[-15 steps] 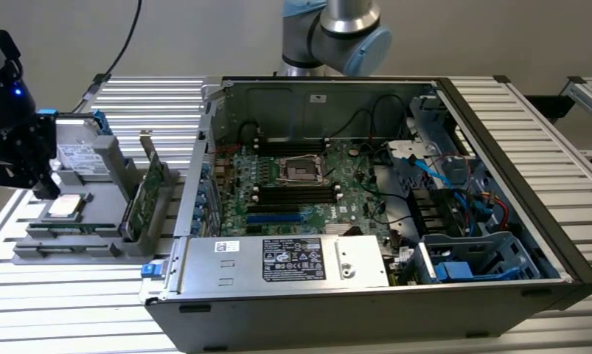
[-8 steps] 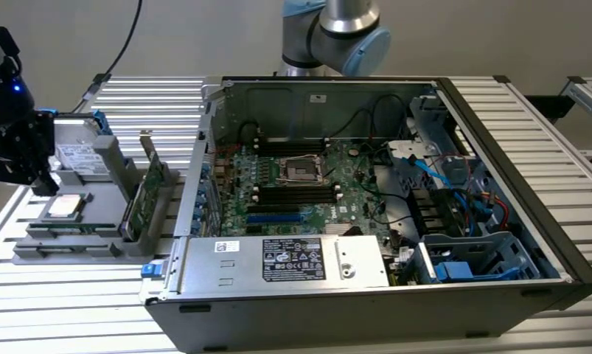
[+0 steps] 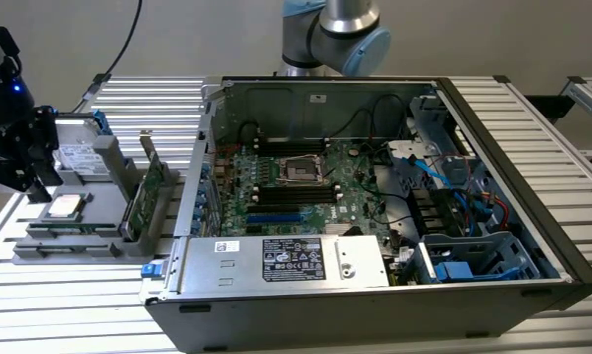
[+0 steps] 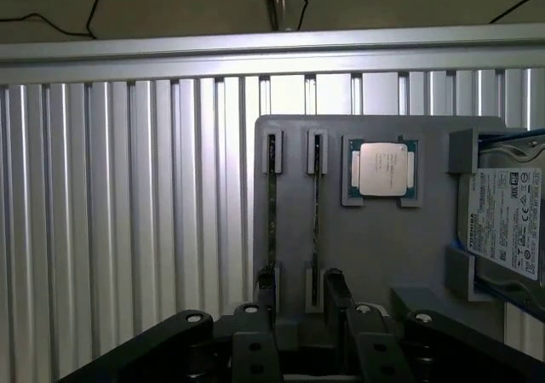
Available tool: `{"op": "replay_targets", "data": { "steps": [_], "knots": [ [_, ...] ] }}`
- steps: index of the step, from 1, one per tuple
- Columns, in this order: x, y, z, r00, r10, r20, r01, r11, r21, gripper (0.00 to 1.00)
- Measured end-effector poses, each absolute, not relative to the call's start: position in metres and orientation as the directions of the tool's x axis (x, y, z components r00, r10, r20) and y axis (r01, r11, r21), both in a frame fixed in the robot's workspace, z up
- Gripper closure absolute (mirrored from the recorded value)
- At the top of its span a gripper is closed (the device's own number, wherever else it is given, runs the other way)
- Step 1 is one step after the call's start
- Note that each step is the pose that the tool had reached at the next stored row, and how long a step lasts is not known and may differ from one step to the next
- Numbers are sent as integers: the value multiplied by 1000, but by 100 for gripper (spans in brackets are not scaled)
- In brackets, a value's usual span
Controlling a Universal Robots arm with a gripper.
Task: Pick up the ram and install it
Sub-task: 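Pick up the ram and move it above insertion slot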
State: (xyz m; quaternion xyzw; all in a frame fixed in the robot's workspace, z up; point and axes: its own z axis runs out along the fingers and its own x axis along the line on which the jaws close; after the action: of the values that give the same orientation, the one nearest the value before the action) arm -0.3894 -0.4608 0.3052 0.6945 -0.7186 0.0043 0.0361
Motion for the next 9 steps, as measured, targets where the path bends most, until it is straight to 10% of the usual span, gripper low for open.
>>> {"op": "replay_targets", "data": {
  "steps": [9],
  "knots": [
    [-398, -461, 289, -30, -998, 58, -999, 32, 43, 64]
  ]
}}
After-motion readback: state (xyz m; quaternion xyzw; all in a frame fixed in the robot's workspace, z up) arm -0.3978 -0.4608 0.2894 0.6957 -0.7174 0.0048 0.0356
